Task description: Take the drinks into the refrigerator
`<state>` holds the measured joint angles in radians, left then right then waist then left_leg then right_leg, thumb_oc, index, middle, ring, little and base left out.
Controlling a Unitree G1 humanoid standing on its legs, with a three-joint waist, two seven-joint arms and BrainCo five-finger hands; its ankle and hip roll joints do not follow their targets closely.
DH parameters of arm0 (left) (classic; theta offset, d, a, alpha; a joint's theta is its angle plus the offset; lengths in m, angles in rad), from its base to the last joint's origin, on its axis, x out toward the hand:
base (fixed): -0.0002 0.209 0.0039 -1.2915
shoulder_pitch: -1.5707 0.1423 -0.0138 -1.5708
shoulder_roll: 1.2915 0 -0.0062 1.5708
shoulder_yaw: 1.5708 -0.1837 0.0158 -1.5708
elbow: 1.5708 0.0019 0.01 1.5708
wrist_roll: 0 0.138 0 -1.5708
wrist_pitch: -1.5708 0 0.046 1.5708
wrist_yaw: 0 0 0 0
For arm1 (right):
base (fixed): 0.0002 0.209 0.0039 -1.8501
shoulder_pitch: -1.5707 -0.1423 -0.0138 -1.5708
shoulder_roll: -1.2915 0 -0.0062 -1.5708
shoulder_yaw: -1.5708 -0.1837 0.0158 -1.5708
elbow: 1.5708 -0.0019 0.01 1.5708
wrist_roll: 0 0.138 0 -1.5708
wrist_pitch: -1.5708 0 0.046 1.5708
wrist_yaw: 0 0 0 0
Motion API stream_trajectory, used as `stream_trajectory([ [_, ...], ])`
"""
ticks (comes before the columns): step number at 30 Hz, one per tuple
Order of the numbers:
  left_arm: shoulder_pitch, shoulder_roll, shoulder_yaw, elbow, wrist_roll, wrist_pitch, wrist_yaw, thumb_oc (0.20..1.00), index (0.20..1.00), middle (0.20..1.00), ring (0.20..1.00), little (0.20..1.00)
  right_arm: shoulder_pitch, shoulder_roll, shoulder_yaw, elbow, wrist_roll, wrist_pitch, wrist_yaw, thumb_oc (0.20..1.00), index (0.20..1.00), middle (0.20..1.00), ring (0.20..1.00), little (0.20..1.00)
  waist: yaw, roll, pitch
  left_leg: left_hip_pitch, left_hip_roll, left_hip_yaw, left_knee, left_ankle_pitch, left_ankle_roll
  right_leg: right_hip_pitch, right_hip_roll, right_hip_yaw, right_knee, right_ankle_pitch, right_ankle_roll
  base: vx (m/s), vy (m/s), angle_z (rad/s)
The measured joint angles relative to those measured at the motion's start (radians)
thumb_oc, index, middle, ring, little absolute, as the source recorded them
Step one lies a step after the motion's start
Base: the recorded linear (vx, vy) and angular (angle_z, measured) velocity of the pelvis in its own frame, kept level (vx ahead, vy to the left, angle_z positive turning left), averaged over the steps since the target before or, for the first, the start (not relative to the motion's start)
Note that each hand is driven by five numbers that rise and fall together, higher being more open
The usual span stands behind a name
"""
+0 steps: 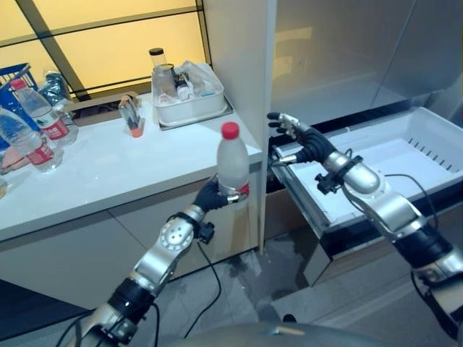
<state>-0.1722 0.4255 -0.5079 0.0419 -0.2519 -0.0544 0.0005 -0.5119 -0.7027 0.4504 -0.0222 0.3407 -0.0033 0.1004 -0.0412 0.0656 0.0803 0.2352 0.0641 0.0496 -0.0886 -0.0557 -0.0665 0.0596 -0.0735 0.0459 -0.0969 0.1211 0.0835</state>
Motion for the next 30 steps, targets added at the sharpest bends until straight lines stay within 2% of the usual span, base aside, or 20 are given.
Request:
stream_trajectory([
  [6, -0.089, -0.052, -0.035, 0.121, -0.003, 0.012, 0.045, 0.200, 0.200, 0.200, 0.200, 0.200, -0.125, 0.101, 0.057, 0.176, -0.078, 0.028, -0.051, 1.000, 1.000, 1.000, 1.000, 1.000, 0.002, -0.006, -0.003, 0.001, -0.001, 0.001, 0.000, 0.000, 0.000, -0.001, 0.000, 0.001, 0.005, 0.003, 0.000, 0.00, 0.000, 0.00],
  [16, -0.111, -0.054, -0.031, 0.171, -0.002, 0.012, 0.109, 0.200, 0.200, 0.200, 0.200, 0.200, -0.136, 0.183, 0.064, 0.222, -0.102, 0.033, -0.112, 1.000, 1.000, 1.000, 1.000, 1.000, 0.004, -0.017, -0.017, 0.011, -0.001, 0.001, 0.000, 0.000, 0.000, 0.005, 0.000, 0.000, 0.005, 0.004, 0.000, 0.00, 0.000, 0.00],
  [21, -0.140, -0.055, -0.030, 0.221, 0.002, 0.013, 0.131, 0.200, 0.200, 0.200, 0.200, 0.200, -0.135, 0.193, 0.075, 0.205, -0.033, 0.032, -0.102, 1.000, 1.000, 1.000, 1.000, 1.000, 0.005, -0.027, -0.026, 0.007, -0.001, 0.000, 0.000, 0.001, -0.001, 0.006, -0.001, 0.000, 0.005, 0.004, 0.000, 0.00, 0.000, 0.00],
  [25, -0.157, -0.053, -0.029, 0.225, 0.008, 0.013, 0.134, 0.200, 0.200, 0.200, 0.200, 0.200, -0.136, 0.177, 0.075, 0.093, 0.049, 0.024, -0.080, 1.000, 1.000, 1.000, 1.000, 1.000, 0.002, -0.026, -0.027, 0.003, 0.001, 0.000, 0.000, 0.001, -0.001, 0.003, 0.000, 0.000, 0.005, 0.004, 0.000, 0.00, 0.000, 0.00],
  [30, -0.164, -0.043, 0.007, 0.226, 0.043, 0.013, 0.137, 0.200, 0.200, 0.200, 0.200, 0.200, -0.136, 0.069, 0.067, -0.022, 0.125, 0.006, -0.051, 1.000, 1.000, 1.000, 1.000, 1.000, 0.003, -0.025, -0.027, 0.003, 0.001, -0.001, 0.000, 0.001, -0.001, 0.005, 0.000, -0.002, 0.005, 0.004, 0.000, 0.00, 0.000, 0.00],
])
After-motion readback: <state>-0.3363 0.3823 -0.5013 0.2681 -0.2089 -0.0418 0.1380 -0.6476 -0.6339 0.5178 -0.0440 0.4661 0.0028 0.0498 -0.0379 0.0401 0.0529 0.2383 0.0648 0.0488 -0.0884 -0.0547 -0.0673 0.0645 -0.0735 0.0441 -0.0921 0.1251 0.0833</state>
